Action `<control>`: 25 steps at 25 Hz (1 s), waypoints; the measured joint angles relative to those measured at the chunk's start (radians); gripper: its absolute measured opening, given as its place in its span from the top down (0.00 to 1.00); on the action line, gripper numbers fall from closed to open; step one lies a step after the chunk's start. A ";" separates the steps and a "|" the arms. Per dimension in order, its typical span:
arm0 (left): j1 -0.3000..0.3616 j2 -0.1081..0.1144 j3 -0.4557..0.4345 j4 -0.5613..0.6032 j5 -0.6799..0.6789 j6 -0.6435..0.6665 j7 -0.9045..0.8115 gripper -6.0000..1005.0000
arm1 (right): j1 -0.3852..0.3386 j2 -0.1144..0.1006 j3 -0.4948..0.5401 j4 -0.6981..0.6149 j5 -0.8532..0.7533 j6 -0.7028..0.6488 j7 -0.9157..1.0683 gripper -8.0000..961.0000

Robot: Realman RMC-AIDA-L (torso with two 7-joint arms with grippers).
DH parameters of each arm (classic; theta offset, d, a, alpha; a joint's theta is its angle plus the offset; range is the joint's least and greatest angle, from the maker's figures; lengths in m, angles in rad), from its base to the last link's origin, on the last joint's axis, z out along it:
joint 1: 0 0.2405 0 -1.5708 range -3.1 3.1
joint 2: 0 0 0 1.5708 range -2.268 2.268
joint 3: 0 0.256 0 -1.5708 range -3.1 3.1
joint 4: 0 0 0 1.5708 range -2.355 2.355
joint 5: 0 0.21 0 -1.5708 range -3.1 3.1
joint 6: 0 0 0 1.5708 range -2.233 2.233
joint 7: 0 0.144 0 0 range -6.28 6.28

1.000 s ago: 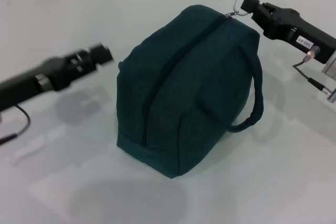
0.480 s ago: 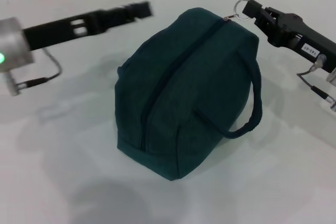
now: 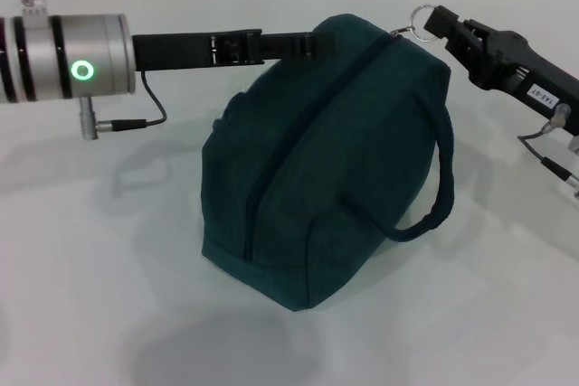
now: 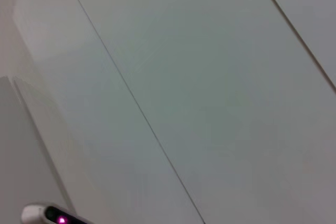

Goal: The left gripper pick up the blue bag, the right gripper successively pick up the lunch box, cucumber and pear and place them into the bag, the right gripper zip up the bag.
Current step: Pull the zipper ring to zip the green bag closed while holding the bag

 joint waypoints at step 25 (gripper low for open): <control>0.002 -0.003 0.111 0.009 -0.030 -0.039 -0.077 0.68 | -0.016 -0.001 -0.001 0.029 0.022 -0.053 0.000 0.98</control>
